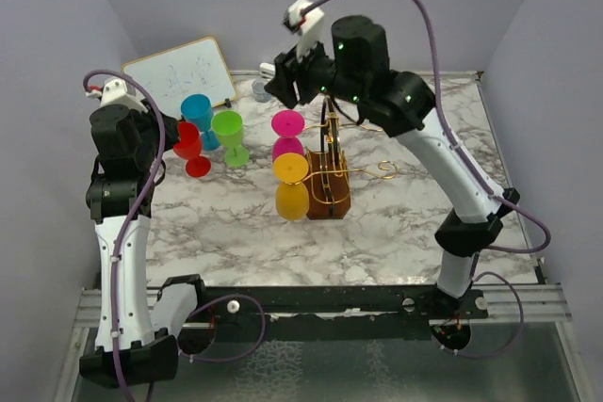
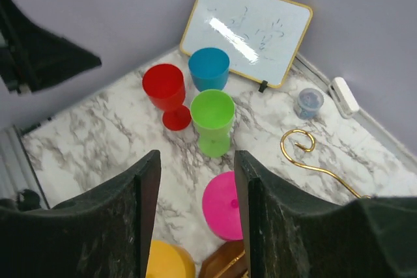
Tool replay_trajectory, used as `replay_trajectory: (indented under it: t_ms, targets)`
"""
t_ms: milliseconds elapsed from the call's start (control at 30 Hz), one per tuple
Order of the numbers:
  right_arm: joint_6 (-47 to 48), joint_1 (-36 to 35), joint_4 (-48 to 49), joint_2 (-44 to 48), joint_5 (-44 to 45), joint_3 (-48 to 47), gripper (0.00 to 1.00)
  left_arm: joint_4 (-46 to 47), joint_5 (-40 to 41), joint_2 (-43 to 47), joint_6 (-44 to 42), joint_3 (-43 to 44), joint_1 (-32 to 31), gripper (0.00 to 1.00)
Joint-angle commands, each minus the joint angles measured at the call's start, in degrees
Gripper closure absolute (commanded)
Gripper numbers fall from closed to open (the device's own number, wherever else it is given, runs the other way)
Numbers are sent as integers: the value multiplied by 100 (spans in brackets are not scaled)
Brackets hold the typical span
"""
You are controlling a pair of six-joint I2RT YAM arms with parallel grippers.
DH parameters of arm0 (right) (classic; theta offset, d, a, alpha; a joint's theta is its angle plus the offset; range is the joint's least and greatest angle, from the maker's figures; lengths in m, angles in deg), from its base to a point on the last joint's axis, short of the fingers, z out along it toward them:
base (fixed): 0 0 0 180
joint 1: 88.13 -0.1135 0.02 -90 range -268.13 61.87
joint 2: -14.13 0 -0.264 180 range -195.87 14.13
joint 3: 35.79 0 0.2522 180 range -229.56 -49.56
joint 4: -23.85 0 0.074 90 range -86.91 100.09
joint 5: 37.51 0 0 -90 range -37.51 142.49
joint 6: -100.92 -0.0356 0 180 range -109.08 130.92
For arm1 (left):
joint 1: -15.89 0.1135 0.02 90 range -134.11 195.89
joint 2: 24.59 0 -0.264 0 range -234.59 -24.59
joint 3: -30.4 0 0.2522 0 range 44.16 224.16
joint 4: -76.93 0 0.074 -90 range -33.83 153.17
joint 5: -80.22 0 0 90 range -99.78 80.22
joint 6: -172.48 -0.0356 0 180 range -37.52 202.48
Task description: Take the wine glass off the wine glass rack
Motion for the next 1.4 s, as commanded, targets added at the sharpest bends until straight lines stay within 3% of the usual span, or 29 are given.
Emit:
replay_trajectory:
  t_ms: [0, 67, 133, 300, 433, 667, 1367]
  targets:
    - [-1838, 1501, -472, -462, -2949, -823, 54, -167, -864, 340, 203, -526, -26, 75]
    - [-2273, 1962, -190, -521, -3789, -449, 53, -155, -1005, 547, 275, -787, -44, 75]
    - [-2279, 2044, -128, -576, -3983, -345, 52, -128, -1096, 651, 286, -963, -140, 75]
    - [-2260, 2055, -232, -707, -3936, -276, 51, 49, -1688, 638, 373, -1069, -278, 75]
    - [-2114, 2081, -831, -1153, -3775, -777, 55, 169, -1968, 626, 472, -1101, -287, 74]
    - [-1705, 2137, -1350, -1405, -3013, -878, 55, -9, -2018, 636, 364, -1140, -289, 74]
    - [-1165, 2204, -1801, -1453, -2638, -419, 54, -262, -2006, 933, 289, -1659, -296, 74]
